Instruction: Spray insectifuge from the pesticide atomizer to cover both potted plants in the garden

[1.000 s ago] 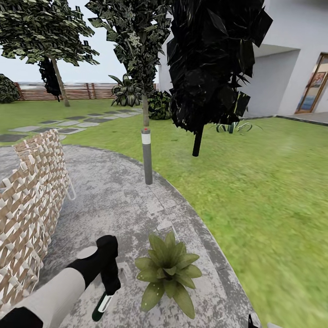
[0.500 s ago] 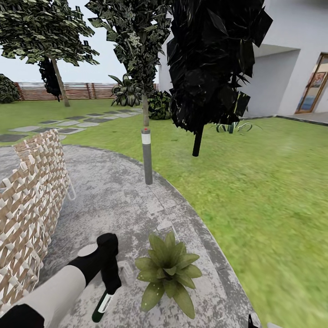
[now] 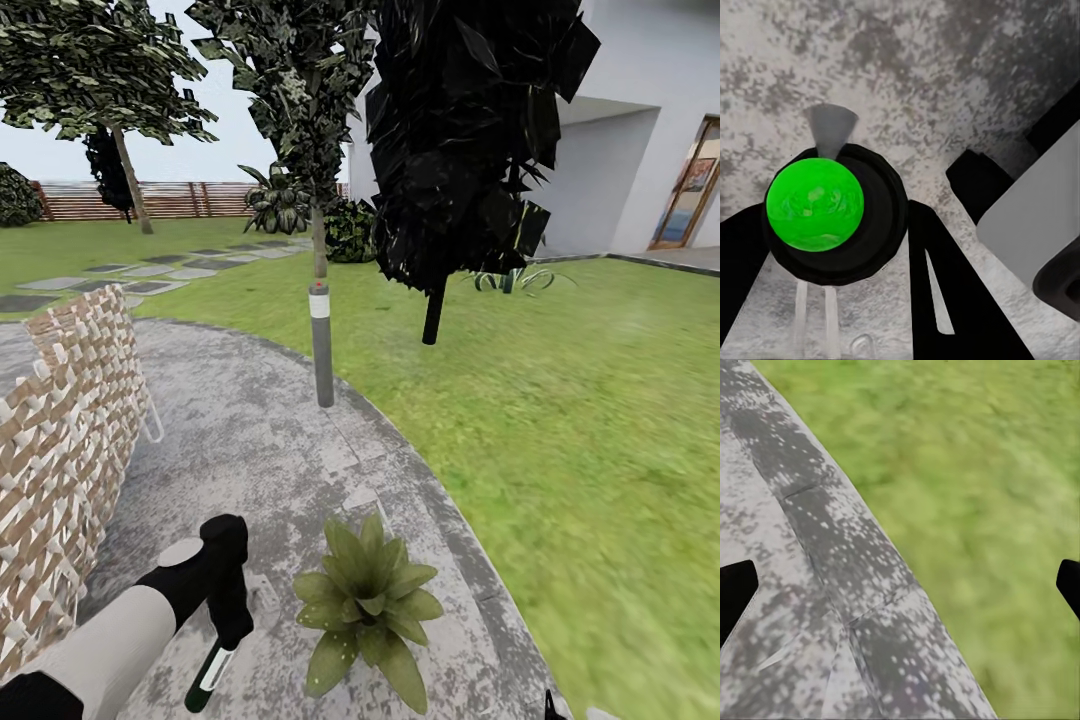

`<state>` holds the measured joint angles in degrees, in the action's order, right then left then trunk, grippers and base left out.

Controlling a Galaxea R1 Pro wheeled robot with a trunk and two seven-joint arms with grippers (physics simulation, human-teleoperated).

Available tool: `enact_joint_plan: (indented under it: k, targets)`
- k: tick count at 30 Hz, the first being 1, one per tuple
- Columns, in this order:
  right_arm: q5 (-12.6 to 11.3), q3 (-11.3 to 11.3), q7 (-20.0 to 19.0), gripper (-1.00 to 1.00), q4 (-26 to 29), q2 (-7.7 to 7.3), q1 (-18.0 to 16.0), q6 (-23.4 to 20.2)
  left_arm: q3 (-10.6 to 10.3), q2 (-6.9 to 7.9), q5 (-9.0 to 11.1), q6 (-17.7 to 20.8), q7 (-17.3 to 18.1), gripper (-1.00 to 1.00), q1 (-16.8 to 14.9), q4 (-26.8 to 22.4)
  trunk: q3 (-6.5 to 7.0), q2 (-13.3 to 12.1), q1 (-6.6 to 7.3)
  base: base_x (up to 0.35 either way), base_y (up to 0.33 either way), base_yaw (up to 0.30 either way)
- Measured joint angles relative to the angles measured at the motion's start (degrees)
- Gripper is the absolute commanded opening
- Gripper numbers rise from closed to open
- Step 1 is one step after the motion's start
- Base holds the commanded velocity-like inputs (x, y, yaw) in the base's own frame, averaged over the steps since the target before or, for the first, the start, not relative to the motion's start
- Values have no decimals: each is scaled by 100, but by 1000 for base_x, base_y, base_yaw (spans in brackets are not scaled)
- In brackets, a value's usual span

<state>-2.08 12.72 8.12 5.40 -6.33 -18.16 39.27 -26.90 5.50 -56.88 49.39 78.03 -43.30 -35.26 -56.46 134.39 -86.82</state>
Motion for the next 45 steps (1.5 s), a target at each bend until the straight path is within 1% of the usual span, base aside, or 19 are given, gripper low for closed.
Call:
enact_joint_plan:
  k: [8, 11, 21, 30, 34, 39, 41, 43, 45]
  targets:
    - [0, 0, 0, 100, 0, 0, 0, 1, 6, -1, -2, 14, -2, -100, 0, -31, 0, 0, -3, 70, -33, 26]
    - [0, 0, -1, 100, 0, 0, 1, 1, 29, 5, -3, 8, -7, -100, 0, -4, 0, 0, -3, 1, -1, 230]
    - [0, 0, 6, 100, 0, 0, -1, 1, -2, 0, -2, 6, -20, -100, 0, 29, 0, 0, -3, 5, -14, 253]
    - [0, 0, 8, 100, 1, 0, 1, 4, 22, -1, 3, 7, -25, -100, 0, 18, 0, 0, -2, 69, -244, 15]
    - [0, -1, 7, 100, 0, 0, 1, 3, 24, -1, 2, 6, -23, -100, 0, 2, 0, 0, -5, -174, -203, 0]
    - [0, 0, 5, 100, 0, 0, 1, 1, 1, -1, -3, 18, -28, -100, -23, -49, 0, 0, -3, -62, -32, 0]
    - [0, 0, 6, 100, 0, 0, 0, 1, -2, -51, 3, 131, -27, -100, -74, -67, 0, 0, -3, -5, -2, 0]
    - [0, 0, 6, 100, 0, 0, 0, -2, -10, -185, 12, 363, -33, -100, -130, -80, 0, 0, -3, -1, -1, 0]
    - [0, 0, 6, 100, 0, 0, 1, -4, -18, -282, 2, 465, -31, -100, -242, -93, 0, 0, -3, 0, 0, 0]
